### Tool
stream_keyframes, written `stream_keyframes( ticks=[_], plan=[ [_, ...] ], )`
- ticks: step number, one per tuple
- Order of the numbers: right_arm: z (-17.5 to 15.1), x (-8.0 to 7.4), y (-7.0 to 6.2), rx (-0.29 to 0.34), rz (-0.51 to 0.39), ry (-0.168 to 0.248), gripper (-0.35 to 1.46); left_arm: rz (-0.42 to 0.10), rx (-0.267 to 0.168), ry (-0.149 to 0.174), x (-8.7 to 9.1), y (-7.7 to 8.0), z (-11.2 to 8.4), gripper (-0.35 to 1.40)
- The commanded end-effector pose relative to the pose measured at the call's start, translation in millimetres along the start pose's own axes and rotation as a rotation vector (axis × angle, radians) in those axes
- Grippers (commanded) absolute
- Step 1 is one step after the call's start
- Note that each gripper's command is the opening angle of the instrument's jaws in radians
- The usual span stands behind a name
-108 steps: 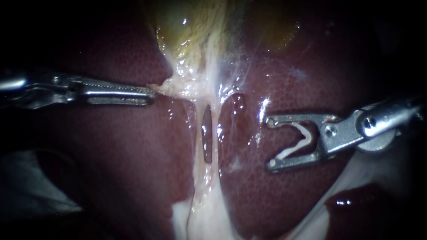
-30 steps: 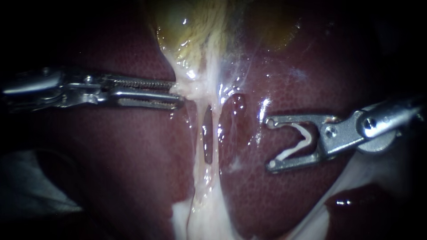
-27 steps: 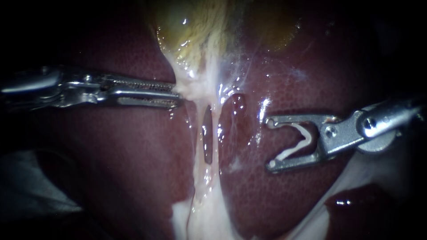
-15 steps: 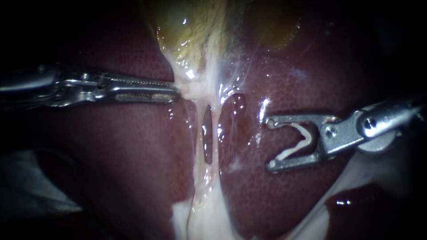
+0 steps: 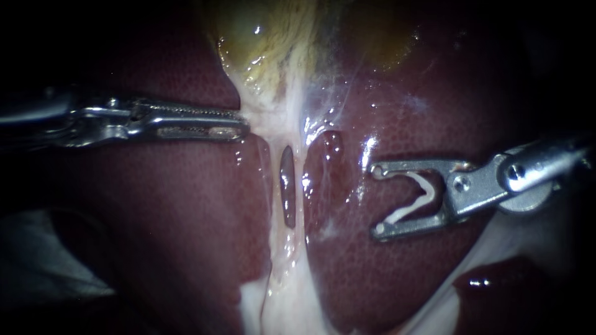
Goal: Grabbing gallbladder
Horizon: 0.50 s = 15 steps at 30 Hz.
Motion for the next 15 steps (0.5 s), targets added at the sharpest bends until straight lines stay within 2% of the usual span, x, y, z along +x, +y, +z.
stream_keyframes(
  ticks=[1, 7, 15],
  plan=[
    [0.0, 0.0, 0.0, 0.0, 0.0, 0.0, 0.49, 0.001, 0.0, -0.004, 0.0, 0.0, -0.1, -0.35],
    [0.0, 0.0, 0.0, 0.0, 0.0, 0.0, 0.49, 0.002, -0.007, -0.006, 0.0, -0.2, -1.1, -0.35],
    [0.0, 0.0, 0.0, 0.0, 0.0, 0.0, 0.49, 0.0, 0.007, -0.006, 0.5, -1.3, -4.9, -0.35]
  ],
)
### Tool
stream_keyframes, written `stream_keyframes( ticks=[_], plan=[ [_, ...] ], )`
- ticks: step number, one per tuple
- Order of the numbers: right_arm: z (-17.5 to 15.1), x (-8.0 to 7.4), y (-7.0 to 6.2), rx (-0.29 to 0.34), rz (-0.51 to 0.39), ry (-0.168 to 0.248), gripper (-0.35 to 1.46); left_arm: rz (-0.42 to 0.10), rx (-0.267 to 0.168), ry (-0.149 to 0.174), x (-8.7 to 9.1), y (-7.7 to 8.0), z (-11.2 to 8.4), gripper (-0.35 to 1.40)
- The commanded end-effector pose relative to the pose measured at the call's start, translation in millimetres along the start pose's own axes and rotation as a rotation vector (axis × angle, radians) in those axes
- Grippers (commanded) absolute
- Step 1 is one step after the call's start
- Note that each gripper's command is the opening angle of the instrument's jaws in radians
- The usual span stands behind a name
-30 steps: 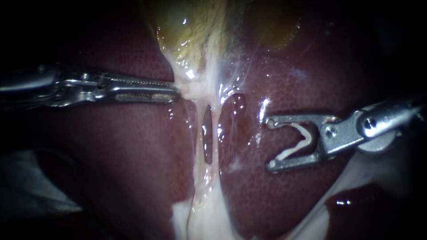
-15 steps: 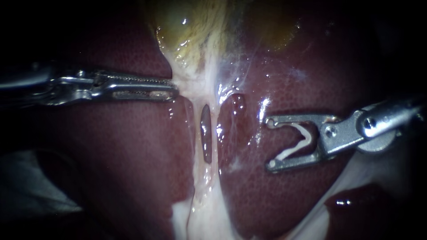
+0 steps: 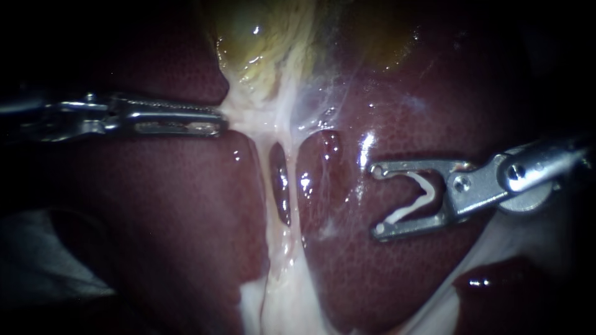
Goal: Grabbing gallbladder
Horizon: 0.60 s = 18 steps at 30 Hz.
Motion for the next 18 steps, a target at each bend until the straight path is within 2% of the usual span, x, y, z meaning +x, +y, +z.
stream_keyframes(
  ticks=[1, 6, 18],
  plan=[
    [0.0, 0.0, 0.0, 0.0, 0.0, 0.0, 0.49, -0.001, 0.003, 0.002, 0.1, -0.2, -0.4, -0.35],
    [0.0, 0.0, 0.0, 0.0, 0.0, 0.0, 0.49, -0.003, 0.013, 0.003, 0.4, -0.7, -2.0, -0.35],
    [0.0, 0.0, 0.0, 0.0, 0.0, 0.0, 0.49, -0.004, 0.015, 0.006, 0.5, -0.7, -2.0, -0.35]
  ],
)
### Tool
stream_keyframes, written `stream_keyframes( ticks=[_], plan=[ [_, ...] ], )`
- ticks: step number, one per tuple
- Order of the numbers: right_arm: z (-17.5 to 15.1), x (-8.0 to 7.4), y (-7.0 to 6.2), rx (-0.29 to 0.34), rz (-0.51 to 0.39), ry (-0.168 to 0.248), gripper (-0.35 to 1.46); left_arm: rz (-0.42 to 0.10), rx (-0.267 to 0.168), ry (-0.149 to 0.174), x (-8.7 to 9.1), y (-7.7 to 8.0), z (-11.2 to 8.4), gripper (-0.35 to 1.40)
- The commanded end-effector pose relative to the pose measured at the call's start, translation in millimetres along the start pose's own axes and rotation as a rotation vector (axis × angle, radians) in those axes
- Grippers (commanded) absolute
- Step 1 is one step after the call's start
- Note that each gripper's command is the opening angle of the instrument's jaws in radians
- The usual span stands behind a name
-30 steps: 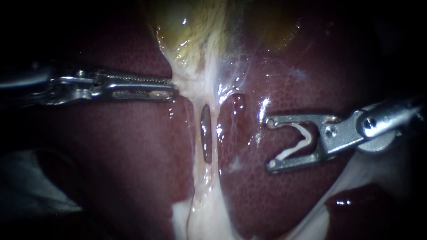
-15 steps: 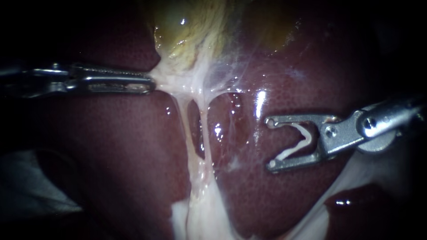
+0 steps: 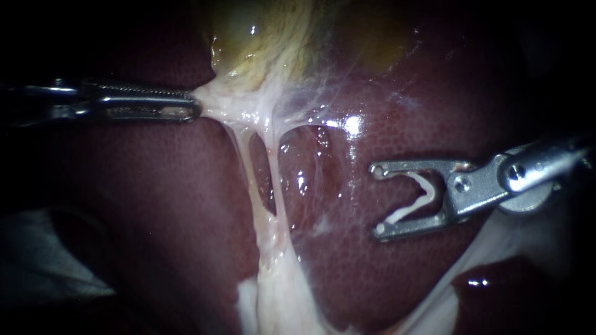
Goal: Grabbing gallbladder
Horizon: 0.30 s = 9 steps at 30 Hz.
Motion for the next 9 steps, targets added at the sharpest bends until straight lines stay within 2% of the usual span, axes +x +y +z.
stream_keyframes(
  ticks=[1, 9],
  plan=[
    [0.0, 0.0, 0.0, 0.0, 0.0, 0.0, 0.49, 0.0, 0.001, 0.0, 0.0, 0.0, 0.0, -0.35],
    [0.0, 0.0, 0.0, 0.0, 0.0, 0.0, 0.49, -0.001, 0.003, 0.001, 0.2, 0.1, 0.5, -0.35]
  ],
)
